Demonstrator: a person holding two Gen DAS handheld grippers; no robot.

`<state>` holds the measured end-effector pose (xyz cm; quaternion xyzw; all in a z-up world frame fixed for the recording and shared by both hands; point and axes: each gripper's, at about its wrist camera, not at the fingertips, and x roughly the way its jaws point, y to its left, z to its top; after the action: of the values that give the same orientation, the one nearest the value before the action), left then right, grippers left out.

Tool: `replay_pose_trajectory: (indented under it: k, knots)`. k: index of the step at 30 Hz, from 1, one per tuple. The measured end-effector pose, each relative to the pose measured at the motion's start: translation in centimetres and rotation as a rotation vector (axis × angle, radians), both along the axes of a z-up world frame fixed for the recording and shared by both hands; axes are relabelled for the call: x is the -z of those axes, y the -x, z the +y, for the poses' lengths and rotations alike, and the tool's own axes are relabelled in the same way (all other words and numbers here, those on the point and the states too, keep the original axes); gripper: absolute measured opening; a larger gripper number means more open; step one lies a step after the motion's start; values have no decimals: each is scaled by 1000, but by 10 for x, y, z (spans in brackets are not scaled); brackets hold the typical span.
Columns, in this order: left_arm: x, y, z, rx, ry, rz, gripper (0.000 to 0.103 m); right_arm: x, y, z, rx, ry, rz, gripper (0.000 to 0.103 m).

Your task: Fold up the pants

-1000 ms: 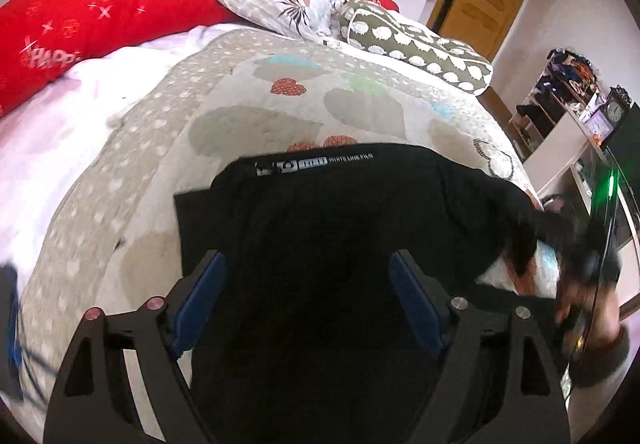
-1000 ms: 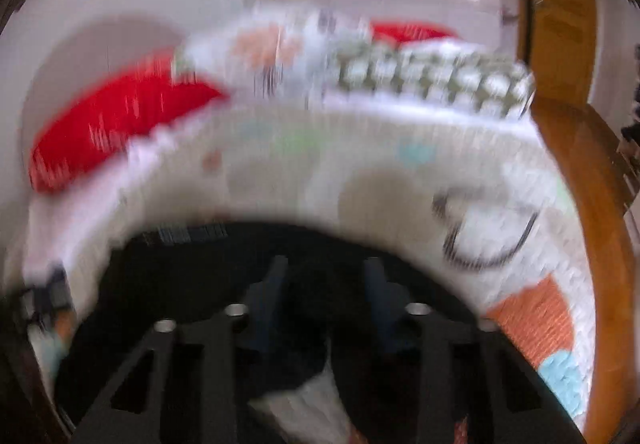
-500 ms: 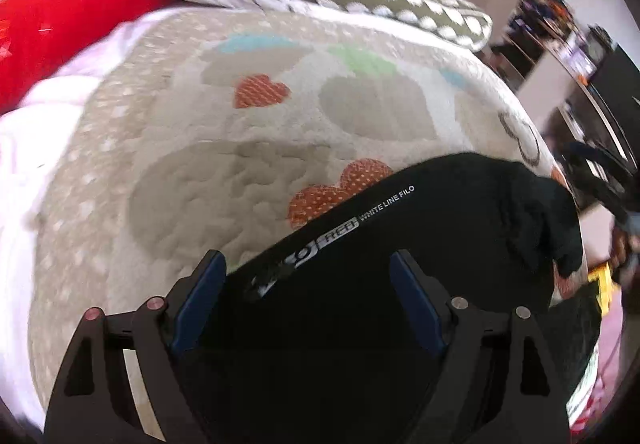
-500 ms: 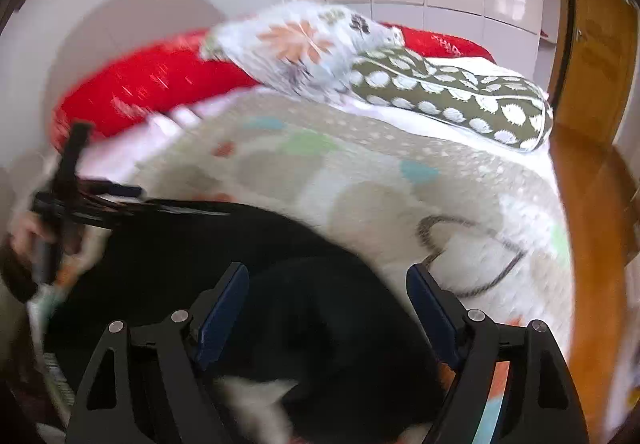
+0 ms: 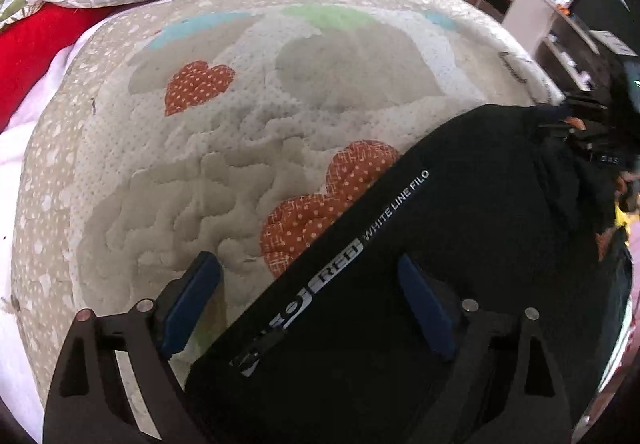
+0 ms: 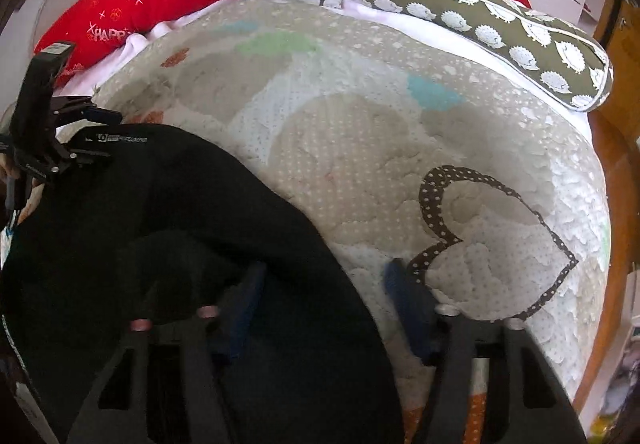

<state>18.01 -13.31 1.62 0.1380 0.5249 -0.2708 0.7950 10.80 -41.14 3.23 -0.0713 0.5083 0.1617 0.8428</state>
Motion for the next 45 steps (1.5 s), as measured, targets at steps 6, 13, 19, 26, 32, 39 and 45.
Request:
replay_pose_trajectory:
  k: [6, 13, 19, 26, 32, 39, 45]
  knots:
    - [-27, 20, 0, -22, 13, -45, 3, -31, 16, 20, 24, 183, -151, 6]
    - [-96, 85, 26, -42, 197, -118, 3, -123, 99, 33, 27, 304, -501, 6]
    - [-116, 196, 47, -26, 308, -137, 3, -121, 226, 38, -15, 347, -577, 7]
    - [-89, 299, 32, -22, 213, -121, 4, -63, 343, 38, -8, 297, -443, 6]
    - [-55, 320, 49, -95, 223, -4, 9, -23, 380, 35, 20, 238, -319, 20]
    - [-82, 329, 84, -185, 263, -77, 65, -61, 388, 83, -92, 77, -412, 60]
    - [-95, 298, 138, -397, 280, -154, 77, -51, 365, 152, -271, -29, -404, 60]
